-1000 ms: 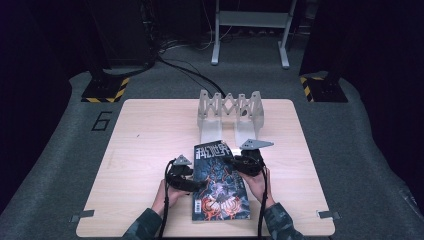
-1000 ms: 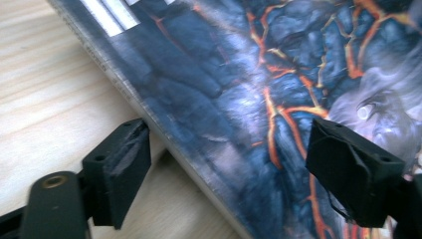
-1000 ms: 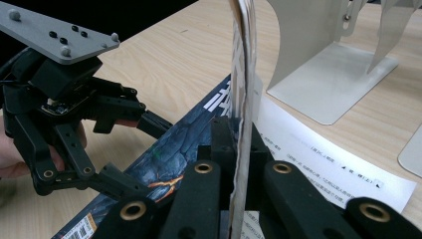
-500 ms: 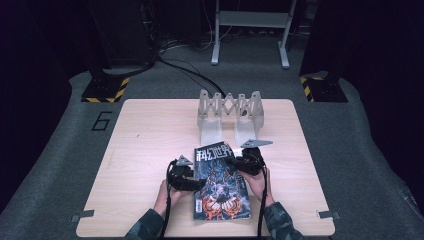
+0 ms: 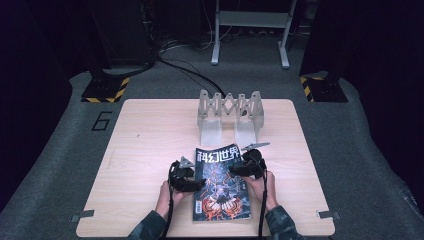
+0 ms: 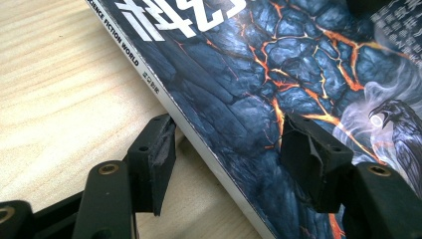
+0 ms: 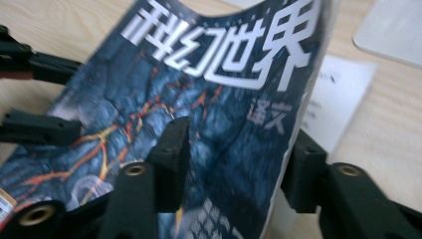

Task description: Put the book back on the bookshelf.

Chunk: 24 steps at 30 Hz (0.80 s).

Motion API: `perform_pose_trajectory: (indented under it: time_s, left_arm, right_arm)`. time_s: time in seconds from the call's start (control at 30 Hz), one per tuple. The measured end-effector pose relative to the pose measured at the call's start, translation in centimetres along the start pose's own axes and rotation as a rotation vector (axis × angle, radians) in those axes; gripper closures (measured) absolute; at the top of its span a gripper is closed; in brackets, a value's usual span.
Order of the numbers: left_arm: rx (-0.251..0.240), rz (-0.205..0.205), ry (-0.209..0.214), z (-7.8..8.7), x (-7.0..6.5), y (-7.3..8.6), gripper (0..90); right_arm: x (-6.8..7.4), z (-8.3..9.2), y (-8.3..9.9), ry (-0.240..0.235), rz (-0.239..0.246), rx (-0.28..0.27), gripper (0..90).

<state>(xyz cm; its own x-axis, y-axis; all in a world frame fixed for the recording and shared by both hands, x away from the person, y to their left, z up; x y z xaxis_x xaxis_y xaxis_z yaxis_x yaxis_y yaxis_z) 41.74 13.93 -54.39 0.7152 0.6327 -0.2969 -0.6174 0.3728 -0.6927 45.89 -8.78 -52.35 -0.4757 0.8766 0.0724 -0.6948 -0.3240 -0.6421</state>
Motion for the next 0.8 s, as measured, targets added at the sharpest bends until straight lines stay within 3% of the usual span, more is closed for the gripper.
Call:
perform_pose_trajectory:
  time_s: [0.07, 0.1, 0.3, 0.37, 0.5, 0.8]
  left_arm:
    - [0.010, -0.005, 0.000, 0.1, 0.0, 0.0, 39.3]
    - [0.012, -0.003, -0.001, 0.1, 0.0, 0.0, 39.3]
    - [0.010, 0.002, -0.004, 0.0, 0.0, -0.1, 39.3]
    - [0.014, -0.003, -0.006, 0.1, 0.0, -0.1, 39.6]
    - [0.039, -0.010, 0.004, 0.3, 0.1, -0.2, 39.5]
    - [0.075, 0.001, 0.079, 0.2, 0.7, -0.7, 33.4]
  right_arm:
    - [-0.1, 0.0, 0.6, 0.026, -0.004, 0.024, 43.6]
    - [-0.2, -0.1, 0.8, 0.036, 0.019, 0.026, 42.2]
    - [-0.2, 0.4, 1.6, 0.096, 0.049, 0.051, 40.4]
    - [-0.3, 0.3, 2.1, 0.093, 0.048, 0.070, 39.5]
    - [-0.7, 0.4, 2.5, 0.061, 0.042, 0.053, 39.9]
    - [-0.7, 0.3, 2.4, 0.067, 0.084, 0.051, 41.4]
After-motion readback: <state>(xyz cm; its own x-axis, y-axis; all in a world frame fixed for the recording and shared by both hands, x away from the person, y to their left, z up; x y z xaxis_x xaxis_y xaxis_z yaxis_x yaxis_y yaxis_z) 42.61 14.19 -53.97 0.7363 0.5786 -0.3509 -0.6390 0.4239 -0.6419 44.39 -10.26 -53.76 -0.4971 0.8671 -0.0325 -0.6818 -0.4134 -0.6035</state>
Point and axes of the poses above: each handheld gripper's, and its own axes: z roughly backward along the jaws, y roughly out of its underside, x roughly to its left, the point moved 4 cm from there along -z, roughly forward along the jaws, and after that the axes turned 13 degrees about y, right-handed, at the moved point
